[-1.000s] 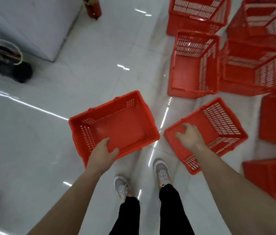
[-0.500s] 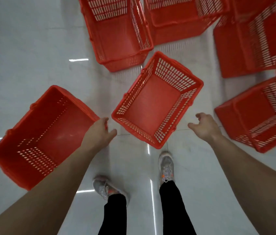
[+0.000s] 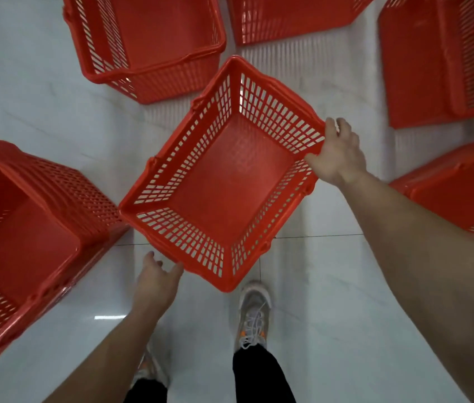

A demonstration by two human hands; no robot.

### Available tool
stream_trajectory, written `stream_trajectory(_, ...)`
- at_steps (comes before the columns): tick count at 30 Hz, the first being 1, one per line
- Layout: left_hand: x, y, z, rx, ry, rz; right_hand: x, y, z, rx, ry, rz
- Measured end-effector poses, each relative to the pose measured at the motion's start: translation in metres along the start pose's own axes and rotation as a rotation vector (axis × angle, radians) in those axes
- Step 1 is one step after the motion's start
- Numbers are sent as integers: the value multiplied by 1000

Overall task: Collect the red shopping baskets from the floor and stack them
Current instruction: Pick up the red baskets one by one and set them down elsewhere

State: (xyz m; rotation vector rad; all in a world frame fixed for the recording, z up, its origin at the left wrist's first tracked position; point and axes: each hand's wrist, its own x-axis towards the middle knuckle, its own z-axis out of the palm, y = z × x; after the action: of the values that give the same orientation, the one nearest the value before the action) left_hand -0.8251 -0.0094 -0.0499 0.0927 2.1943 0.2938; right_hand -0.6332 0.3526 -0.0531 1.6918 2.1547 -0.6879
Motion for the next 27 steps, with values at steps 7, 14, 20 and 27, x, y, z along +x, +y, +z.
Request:
stream_trajectory(7,25,23,8,-169,71,180,-1,21,25,-75,22,146)
stream_trajectory(14,52,33,-20,-69,184,274,-88,72,76,135,-36,472)
stream_trajectory(20,69,33,-31,93,262,227,-110,67,97,445,209,389)
stream_trajectory(27,31,22,-73,-42,437,269,-143,33,40,552,360,328)
